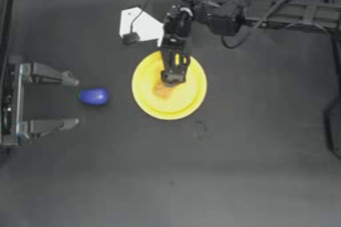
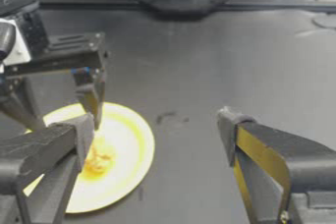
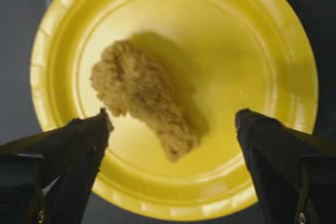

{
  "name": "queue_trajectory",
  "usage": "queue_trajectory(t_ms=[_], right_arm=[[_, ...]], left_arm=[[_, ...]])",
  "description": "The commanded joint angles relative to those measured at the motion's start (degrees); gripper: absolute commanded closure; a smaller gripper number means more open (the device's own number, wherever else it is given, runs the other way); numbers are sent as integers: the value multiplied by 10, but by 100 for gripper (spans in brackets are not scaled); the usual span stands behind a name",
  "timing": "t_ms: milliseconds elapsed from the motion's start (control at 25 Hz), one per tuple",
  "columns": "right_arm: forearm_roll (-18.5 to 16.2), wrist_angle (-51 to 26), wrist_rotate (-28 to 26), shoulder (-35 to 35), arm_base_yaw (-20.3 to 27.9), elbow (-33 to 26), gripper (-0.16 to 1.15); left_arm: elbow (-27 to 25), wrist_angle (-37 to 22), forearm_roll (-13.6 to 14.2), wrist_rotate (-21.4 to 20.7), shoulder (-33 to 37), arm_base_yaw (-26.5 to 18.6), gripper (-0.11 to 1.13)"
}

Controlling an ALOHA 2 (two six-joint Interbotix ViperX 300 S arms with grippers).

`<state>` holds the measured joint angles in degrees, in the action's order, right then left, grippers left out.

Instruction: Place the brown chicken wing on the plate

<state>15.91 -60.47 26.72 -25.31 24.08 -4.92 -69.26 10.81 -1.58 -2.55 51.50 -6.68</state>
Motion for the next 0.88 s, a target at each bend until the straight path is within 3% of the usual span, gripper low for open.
queue_trajectory(t_ms=[40,400,880], right_arm=[[-5,3,-1,43,-9,-14,-4],[-3,14,-18,85,-15,14,-4],[-5,98,-38,184,-28,111,-4]], left_arm=[[9,2,-1,0,-1,-2,-1],[10,2,-2,0,-2,-3,-1],[10,-3,-3,0,-1,-6,-1]])
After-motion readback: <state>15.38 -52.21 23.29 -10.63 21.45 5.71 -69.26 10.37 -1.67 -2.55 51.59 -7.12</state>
